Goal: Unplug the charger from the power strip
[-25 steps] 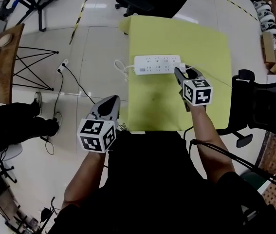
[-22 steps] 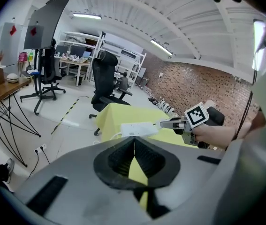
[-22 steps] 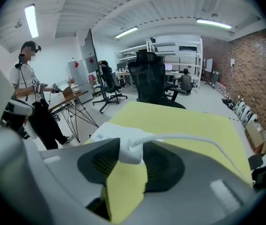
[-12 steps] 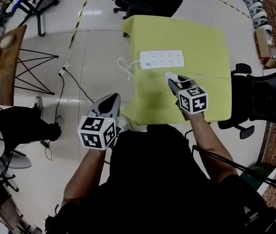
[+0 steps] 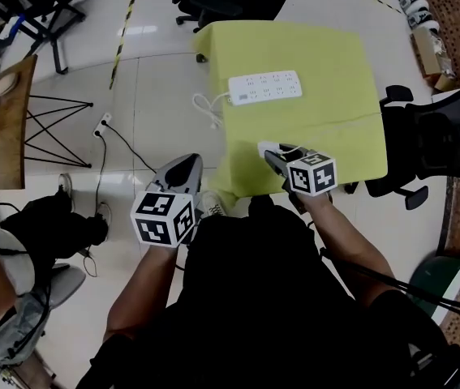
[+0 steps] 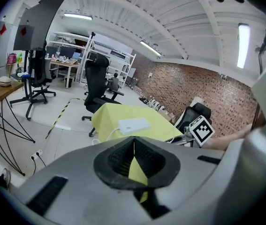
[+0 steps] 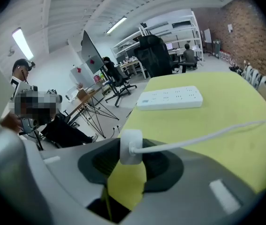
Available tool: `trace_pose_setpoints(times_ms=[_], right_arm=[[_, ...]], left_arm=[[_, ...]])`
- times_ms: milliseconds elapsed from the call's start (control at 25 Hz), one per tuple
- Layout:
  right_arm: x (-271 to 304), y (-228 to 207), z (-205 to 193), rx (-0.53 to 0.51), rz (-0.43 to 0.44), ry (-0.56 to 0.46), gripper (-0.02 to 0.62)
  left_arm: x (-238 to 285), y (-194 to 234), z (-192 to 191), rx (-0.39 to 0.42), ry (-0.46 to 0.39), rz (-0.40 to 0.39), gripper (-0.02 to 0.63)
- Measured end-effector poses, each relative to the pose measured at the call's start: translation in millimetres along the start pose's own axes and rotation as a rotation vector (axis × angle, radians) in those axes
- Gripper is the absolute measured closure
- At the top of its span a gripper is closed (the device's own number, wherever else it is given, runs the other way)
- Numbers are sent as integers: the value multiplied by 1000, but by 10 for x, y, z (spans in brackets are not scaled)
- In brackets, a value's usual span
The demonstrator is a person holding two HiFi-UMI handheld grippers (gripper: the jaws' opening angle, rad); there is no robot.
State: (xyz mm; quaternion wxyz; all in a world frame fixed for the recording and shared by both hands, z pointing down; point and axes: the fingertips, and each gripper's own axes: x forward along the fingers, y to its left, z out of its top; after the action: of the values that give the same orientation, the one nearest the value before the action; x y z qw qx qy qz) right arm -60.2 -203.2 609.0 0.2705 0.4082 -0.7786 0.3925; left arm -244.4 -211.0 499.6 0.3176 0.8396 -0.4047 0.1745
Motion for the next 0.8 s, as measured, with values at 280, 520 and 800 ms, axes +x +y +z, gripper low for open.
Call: trace_pose_setpoints(times_ms=[280,520,800], right_arm=[[137,332,-485,159,75,26,454],[257,470,-658,274,126,12,454],[302,387,-714,362,113,8,451]], left_arm=[[-95,-51,-147,30,32,-25,598],[-170,-82,-249,53,62,-36,598],[-270,-31,-276,68,69,-27,598]])
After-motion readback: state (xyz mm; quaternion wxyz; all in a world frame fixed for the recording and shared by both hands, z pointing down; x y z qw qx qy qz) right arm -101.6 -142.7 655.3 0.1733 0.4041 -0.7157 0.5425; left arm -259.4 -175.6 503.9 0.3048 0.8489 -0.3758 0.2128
